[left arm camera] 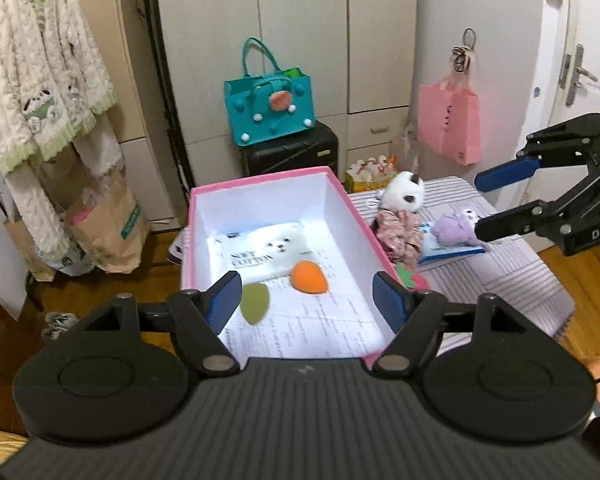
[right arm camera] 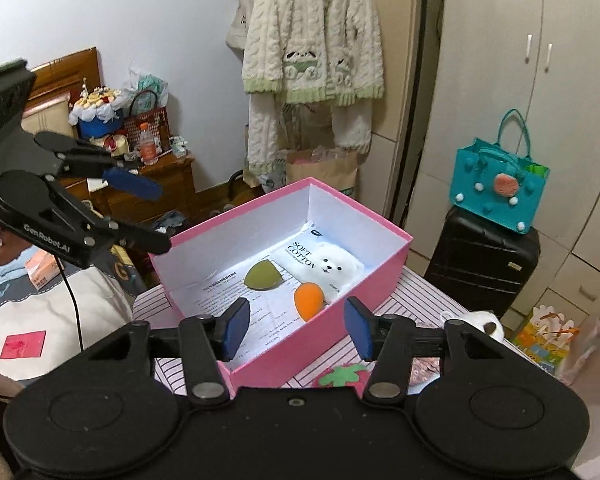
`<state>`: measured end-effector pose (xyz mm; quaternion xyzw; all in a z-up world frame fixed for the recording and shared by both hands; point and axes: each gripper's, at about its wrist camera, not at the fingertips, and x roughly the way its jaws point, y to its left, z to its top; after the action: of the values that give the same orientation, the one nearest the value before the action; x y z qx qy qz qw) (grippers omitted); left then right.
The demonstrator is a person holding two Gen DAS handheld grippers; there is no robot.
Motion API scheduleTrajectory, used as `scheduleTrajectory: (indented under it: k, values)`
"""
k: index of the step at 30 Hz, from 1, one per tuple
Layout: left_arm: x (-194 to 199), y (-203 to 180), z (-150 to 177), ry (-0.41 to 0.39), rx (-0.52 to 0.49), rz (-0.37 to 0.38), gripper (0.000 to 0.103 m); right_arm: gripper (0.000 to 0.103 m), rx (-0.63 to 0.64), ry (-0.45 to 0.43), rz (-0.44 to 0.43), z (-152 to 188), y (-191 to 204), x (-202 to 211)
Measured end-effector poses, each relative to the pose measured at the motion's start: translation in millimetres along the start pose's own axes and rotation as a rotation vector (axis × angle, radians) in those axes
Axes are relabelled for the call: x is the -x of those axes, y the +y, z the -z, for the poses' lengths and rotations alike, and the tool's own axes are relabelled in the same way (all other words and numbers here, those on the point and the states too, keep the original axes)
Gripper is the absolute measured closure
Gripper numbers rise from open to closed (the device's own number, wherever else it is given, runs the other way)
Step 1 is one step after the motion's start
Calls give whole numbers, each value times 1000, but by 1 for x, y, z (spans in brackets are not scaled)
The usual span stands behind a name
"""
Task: Organize soft objects
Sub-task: 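Move the left tool from the box to the purple plush toy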
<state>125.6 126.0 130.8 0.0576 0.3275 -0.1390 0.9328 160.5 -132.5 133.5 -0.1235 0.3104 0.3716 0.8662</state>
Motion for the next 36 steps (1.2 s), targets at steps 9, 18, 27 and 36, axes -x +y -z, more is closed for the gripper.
scheduleTrajectory:
  k: [9, 18, 27, 36]
  values:
    - [0, -32, 12, -68, -4, 76, 18, 37, -36, -40, 34, 35, -4, 28]
    - [-5, -90, 15, -113, -94, 151, 12, 31, -68, -50, 66, 73, -10, 51]
    - [-25, -135, 0, -113, -125, 204, 5, 9, -54, -87, 123, 110, -21, 65]
    - [-79, -179, -1, -84, -84, 302, 2, 8, -137, -195, 169, 161, -64, 55]
